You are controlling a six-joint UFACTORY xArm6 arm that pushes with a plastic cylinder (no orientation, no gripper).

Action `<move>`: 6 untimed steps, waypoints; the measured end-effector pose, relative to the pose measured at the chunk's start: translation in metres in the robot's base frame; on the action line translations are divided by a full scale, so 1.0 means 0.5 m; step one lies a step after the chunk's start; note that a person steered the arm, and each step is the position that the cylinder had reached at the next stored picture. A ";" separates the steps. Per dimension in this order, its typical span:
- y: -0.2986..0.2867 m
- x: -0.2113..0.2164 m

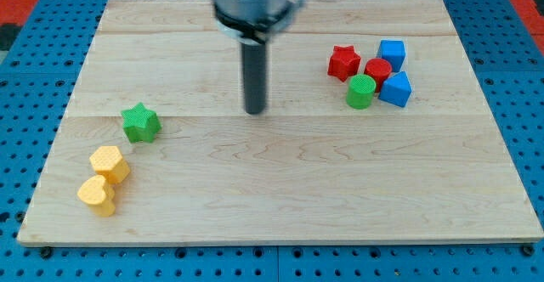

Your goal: Move green star into the green circle

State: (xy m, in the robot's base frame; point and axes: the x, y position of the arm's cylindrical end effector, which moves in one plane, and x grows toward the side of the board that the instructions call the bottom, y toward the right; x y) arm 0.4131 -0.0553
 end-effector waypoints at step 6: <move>0.211 0.090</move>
